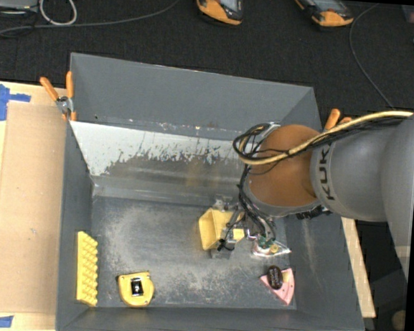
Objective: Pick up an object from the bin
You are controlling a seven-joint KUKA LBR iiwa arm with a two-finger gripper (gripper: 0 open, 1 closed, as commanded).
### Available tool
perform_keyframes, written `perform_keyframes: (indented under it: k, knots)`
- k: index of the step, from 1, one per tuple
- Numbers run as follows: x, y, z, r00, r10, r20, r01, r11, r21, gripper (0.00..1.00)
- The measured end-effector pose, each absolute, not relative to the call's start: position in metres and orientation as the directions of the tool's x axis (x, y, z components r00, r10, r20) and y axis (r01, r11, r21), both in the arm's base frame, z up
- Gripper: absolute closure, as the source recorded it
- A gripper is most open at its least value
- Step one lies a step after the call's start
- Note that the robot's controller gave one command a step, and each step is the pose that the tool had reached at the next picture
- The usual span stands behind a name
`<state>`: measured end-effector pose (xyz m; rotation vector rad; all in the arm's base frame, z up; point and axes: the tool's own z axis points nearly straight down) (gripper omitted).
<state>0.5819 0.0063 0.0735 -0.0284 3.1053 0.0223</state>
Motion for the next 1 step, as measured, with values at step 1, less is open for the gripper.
perform_keyframes:
  k: [1]
  knots:
    - [0.6041, -0.0169, 0.073, -0.997, -0.067, -0.038, -0.068, 0.998, 0.016, 1.0]
